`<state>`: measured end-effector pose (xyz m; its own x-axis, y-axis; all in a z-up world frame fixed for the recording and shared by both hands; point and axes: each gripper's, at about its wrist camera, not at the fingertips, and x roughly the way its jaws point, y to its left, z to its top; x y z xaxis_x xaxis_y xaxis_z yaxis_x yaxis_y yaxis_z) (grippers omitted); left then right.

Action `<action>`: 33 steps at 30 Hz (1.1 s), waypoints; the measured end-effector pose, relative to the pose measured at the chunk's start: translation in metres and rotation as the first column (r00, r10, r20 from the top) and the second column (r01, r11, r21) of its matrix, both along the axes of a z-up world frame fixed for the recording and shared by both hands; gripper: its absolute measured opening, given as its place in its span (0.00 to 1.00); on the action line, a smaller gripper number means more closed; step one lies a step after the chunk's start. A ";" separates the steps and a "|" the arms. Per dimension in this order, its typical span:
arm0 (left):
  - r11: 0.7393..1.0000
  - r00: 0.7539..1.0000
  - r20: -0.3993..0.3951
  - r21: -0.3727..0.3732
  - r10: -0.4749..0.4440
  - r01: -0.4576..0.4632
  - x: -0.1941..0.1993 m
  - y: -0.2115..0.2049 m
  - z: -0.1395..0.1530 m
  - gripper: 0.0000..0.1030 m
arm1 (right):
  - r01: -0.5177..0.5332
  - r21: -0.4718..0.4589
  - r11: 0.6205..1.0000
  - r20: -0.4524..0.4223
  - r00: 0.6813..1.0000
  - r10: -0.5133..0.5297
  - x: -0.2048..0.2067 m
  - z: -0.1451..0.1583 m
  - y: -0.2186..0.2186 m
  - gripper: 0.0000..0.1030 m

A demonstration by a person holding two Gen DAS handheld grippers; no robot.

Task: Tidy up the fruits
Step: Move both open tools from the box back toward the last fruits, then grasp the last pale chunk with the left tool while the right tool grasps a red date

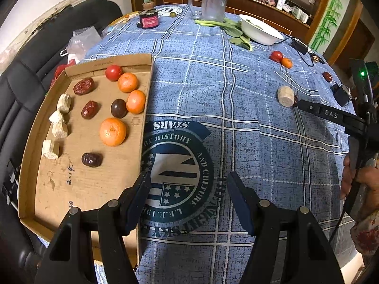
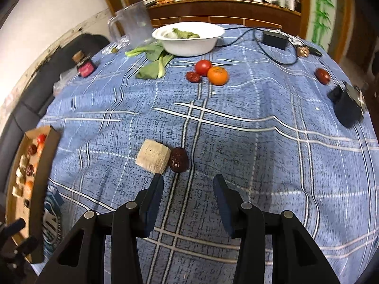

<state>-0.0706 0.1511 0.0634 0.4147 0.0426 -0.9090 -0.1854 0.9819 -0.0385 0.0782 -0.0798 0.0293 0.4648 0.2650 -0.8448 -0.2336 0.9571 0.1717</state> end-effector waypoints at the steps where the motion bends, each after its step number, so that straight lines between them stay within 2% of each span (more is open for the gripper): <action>1: 1.000 1.000 -0.002 -0.001 0.004 -0.004 0.000 0.000 0.000 0.64 | -0.013 -0.010 1.000 0.007 1.000 0.013 0.003 -0.002 0.003 0.45; 5: 1.000 1.000 -0.011 0.003 0.002 -0.002 0.000 -0.003 -0.003 0.64 | -0.052 -0.068 0.996 0.054 0.997 0.056 0.014 -0.002 0.014 0.45; 10: 1.000 1.000 -0.024 -0.002 -0.003 0.003 0.002 -0.006 -0.006 0.64 | -0.092 -0.027 0.995 0.038 0.995 0.093 0.022 -0.004 0.016 0.45; 11: 1.000 1.000 -0.024 -0.005 -0.004 0.004 0.003 -0.007 -0.007 0.64 | -0.098 0.026 0.995 0.002 0.995 0.098 0.024 -0.007 0.011 0.41; 12: 1.000 1.000 -0.024 -0.009 -0.005 0.005 0.004 -0.008 -0.006 0.64 | -0.101 0.056 0.993 -0.023 0.994 0.103 0.025 -0.008 0.009 0.32; 13: 1.000 1.000 -0.023 -0.017 -0.007 0.006 0.006 -0.008 -0.006 0.64 | -0.103 0.083 0.991 -0.058 0.992 0.108 0.025 -0.012 0.007 0.28; 16: 0.999 1.000 -0.023 -0.039 -0.012 0.011 0.012 -0.009 -0.006 0.64 | -0.091 0.077 0.993 -0.059 0.994 0.096 0.019 -0.018 0.001 0.19; 21: 0.998 0.999 -0.030 -0.057 -0.033 0.032 0.024 -0.016 -0.008 0.64 | -0.131 0.024 0.991 0.004 0.991 0.130 0.012 -0.008 0.009 0.19; 26: 0.996 0.997 -0.032 -0.054 -0.071 0.069 0.029 -0.025 -0.009 0.64 | -0.159 -0.042 0.986 0.040 0.986 0.161 0.018 -0.012 0.024 0.23; 33: 0.989 0.995 -0.009 -0.111 -0.101 0.099 0.060 -0.034 -0.006 0.64 | -0.145 0.019 0.989 0.005 0.989 0.145 0.015 -0.013 0.012 0.23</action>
<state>-0.0110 0.1169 0.0572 0.3987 -0.0991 -0.9117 -0.0875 0.9855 -0.1454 0.0936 -0.0678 0.0165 0.4234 0.3458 -0.8373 -0.3706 0.9095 0.1882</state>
